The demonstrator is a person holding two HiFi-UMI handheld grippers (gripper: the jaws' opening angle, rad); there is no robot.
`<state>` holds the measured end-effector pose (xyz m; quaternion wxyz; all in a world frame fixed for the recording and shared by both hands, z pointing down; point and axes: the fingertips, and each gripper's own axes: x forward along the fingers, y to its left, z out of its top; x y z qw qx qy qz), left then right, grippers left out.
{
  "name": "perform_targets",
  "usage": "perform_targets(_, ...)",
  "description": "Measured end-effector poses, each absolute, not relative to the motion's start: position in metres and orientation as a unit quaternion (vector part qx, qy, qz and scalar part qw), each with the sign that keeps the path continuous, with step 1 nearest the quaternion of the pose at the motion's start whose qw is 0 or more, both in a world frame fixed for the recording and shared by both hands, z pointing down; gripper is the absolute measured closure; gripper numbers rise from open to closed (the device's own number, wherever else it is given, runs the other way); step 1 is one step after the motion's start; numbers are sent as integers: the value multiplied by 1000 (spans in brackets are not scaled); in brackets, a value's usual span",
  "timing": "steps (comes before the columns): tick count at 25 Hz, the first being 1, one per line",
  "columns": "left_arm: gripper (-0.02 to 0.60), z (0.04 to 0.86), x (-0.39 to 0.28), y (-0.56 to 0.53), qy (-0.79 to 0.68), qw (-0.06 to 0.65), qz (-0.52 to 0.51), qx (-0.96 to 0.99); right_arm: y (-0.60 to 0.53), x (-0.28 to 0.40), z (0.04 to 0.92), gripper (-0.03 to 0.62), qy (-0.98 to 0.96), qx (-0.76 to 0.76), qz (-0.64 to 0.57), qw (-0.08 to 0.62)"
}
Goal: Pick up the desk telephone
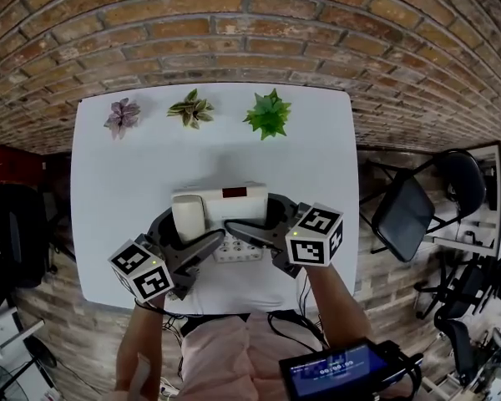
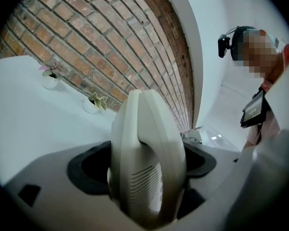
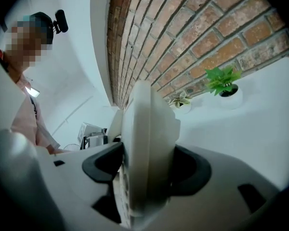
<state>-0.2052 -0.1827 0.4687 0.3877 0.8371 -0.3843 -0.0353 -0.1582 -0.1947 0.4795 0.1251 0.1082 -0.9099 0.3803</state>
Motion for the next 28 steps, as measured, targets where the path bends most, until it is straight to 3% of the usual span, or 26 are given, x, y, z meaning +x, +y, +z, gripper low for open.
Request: perform_targets(28, 132, 299, -162, -125, -395, 296, -37, 869, -140, -117, 306, 299, -944, 108, 292, 108)
